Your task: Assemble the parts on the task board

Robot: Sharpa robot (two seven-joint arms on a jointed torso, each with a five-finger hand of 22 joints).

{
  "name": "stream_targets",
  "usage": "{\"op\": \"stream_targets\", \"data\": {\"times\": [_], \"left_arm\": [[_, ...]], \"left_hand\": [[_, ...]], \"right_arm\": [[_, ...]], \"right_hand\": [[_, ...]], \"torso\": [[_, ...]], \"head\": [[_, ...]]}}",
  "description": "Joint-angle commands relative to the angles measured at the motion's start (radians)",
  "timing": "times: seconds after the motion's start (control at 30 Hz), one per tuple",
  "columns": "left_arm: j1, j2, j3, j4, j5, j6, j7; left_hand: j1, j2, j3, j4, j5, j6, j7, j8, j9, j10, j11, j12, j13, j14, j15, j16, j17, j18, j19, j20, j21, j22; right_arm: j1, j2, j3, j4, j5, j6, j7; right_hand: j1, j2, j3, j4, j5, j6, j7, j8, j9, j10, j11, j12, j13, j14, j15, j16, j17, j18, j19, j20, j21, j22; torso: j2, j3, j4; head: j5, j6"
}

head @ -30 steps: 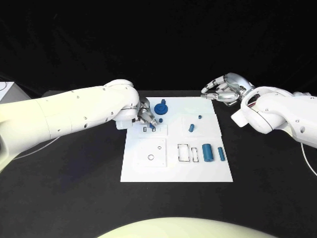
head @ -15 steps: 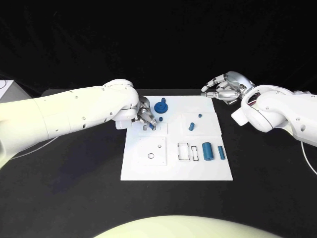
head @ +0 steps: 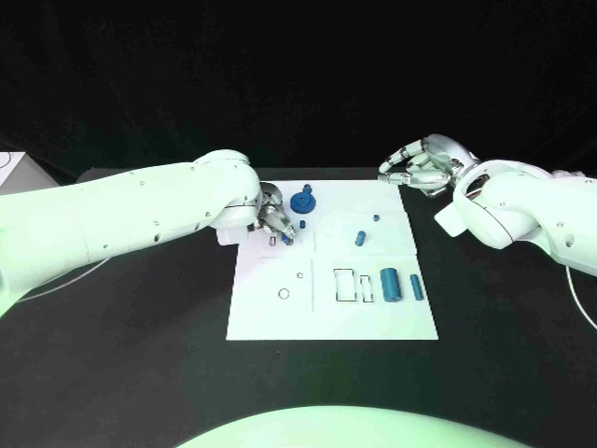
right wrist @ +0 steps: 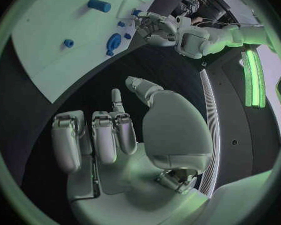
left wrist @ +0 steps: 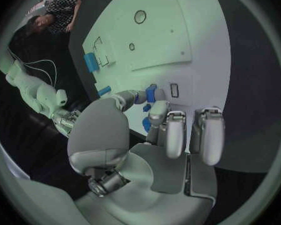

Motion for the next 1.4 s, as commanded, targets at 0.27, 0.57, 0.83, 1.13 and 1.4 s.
{"op": "stream_targets", "data": {"times": [0.27,0.57,0.83,1.13,1.4], "left_arm": [[0.000,0.001,0.000,0.001,0.015,-0.022,0.008],[0.000,0.002,0.000,0.004,0.015,-0.019,0.011],[0.000,0.003,0.000,0.004,0.020,-0.011,0.012],[0.000,0.003,0.000,0.004,0.023,0.009,0.012],[0.000,0.004,0.000,0.003,0.031,0.025,0.013]], "left_hand": [[0.002,0.013,0.162,-0.166,0.004,0.019,-0.016,0.004,0.027,0.007,0.002,0.003,0.001,0.104,-0.007,0.004,0.263,-0.013,0.061,-0.004,0.002,0.198],[0.001,0.014,0.163,-0.166,0.005,0.019,-0.016,0.005,0.028,0.006,0.002,0.002,0.000,0.104,-0.007,0.004,0.263,-0.013,0.061,-0.005,0.002,0.197],[0.001,0.014,0.163,-0.166,0.005,0.019,-0.016,0.005,0.028,0.006,0.002,0.002,0.000,0.104,-0.007,0.004,0.263,-0.013,0.061,-0.005,0.002,0.197],[0.001,0.014,0.164,-0.166,0.005,0.020,-0.017,0.005,0.028,0.006,0.001,0.001,-0.001,0.104,-0.008,0.004,0.263,-0.013,0.061,-0.006,0.002,0.197],[0.001,0.013,0.164,-0.166,0.005,0.019,-0.017,0.005,0.028,0.006,0.001,0.000,-0.002,0.104,-0.008,0.004,0.263,-0.013,0.061,-0.006,0.002,0.198]], "right_arm": [[-0.002,0.001,0.000,-0.001,-0.001,0.013,0.009],[-0.003,0.001,0.000,-0.001,-0.001,0.014,0.008],[-0.003,0.002,0.000,-0.002,-0.001,0.014,0.007],[-0.004,0.003,0.000,-0.002,-0.001,0.016,0.007],[-0.005,0.004,0.000,-0.003,-0.001,0.019,0.005]], "right_hand": [[-0.002,0.002,0.001,0.004,0.004,-0.007,0.002,-0.005,0.000,0.102,0.008,0.004,0.263,0.106,0.005,0.004,0.263,0.000,0.095,0.003,-0.003,0.249],[-0.002,0.002,0.001,0.004,0.004,-0.006,0.002,-0.005,0.001,0.102,0.008,0.004,0.263,0.106,0.005,0.004,0.263,-0.001,0.096,0.003,-0.001,0.250],[-0.002,0.002,0.001,0.004,0.004,-0.006,0.002,-0.005,0.001,0.102,0.008,0.004,0.263,0.106,0.005,0.004,0.263,-0.001,0.096,0.003,-0.001,0.250],[-0.002,0.002,0.001,0.004,0.004,-0.006,0.002,-0.005,0.001,0.102,0.008,0.004,0.263,0.106,0.005,0.004,0.263,-0.001,0.096,0.003,-0.001,0.250],[-0.002,0.002,0.001,0.004,0.004,-0.006,0.002,-0.005,0.001,0.102,0.008,0.004,0.263,0.106,0.005,0.004,0.263,-0.001,0.096,0.003,-0.001,0.250]], "torso": [[0.000,0.0000,-0.0008],[0.000,-0.0007,0.0007],[0.000,-0.0011,0.0008],[0.000,-0.0011,0.0003],[0.000,-0.0011,0.0005]], "head": [[0.002,-0.003],[0.001,-0.005],[0.002,-0.007],[0.002,-0.009],[0.002,-0.009]]}}
